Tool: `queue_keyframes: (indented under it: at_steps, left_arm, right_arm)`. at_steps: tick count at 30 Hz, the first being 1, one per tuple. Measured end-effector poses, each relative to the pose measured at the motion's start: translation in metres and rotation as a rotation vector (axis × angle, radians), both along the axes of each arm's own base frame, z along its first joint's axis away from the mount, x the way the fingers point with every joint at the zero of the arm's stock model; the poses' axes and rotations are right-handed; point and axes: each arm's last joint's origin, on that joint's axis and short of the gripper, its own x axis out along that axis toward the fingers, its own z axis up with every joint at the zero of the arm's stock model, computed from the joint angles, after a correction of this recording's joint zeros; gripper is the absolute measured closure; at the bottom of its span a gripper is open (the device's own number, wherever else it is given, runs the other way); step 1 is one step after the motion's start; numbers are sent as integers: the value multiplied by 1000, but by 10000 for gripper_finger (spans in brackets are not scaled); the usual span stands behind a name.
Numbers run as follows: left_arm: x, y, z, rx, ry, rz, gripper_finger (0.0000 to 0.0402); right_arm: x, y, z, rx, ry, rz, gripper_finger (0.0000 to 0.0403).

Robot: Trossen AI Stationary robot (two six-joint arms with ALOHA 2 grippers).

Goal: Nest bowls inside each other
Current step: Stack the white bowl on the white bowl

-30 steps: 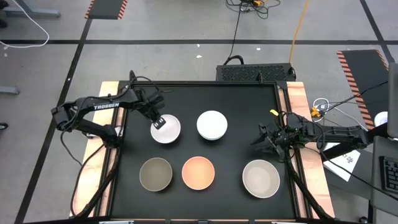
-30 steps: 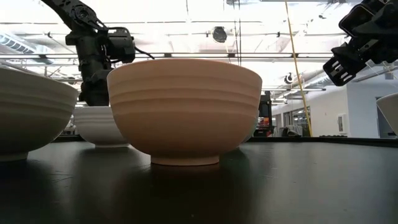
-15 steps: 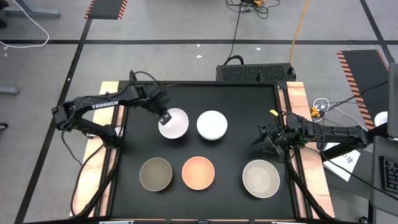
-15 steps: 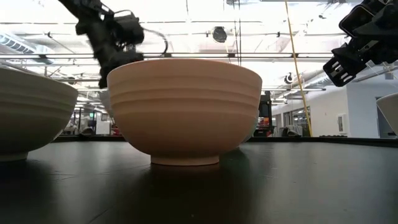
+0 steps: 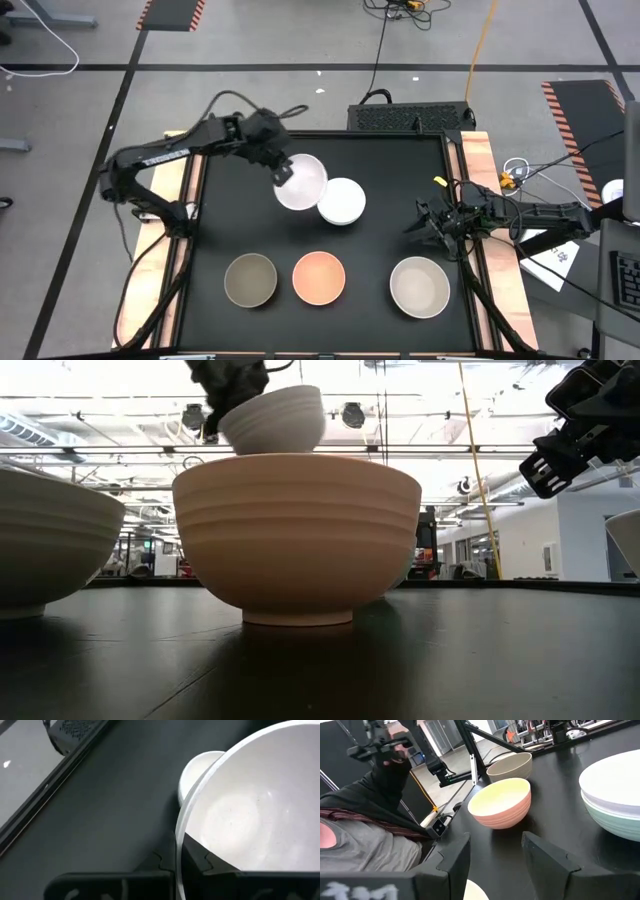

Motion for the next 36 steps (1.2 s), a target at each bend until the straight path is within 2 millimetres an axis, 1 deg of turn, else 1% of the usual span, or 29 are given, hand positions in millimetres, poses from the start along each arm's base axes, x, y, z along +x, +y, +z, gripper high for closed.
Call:
queue_keyframes:
  at_steps: [3, 6, 12, 15, 19, 27, 33, 36]
  left_arm:
    - [25, -2, 2, 19, 44, -44, 397]
    - [49, -4, 5, 39, 29, -87, 397]
    - [86, -2, 5, 41, 65, -150, 398]
    - [104, 3, 1, 37, 64, -176, 398]
    - [124, 7, -12, 14, 90, -220, 398]
    - [141, 14, -36, -15, 165, -235, 398]
    - [145, 25, -55, -64, 213, -227, 398]
    - [146, 25, -60, -77, 229, -231, 398]
  right_arm:
    - [0, 0, 0, 2, -3, 0, 234]
    - [0, 0, 0, 2, -3, 0, 234]
    - [0, 0, 0, 5, -2, -1, 234]
    - [0, 0, 0, 5, -2, -1, 234]
    - [0, 0, 0, -2, -5, 0, 234]
    - [0, 0, 1, -23, -17, 4, 234]
    - [0, 0, 1, -42, -25, 8, 234]
    - [0, 0, 0, -43, -24, 7, 234]
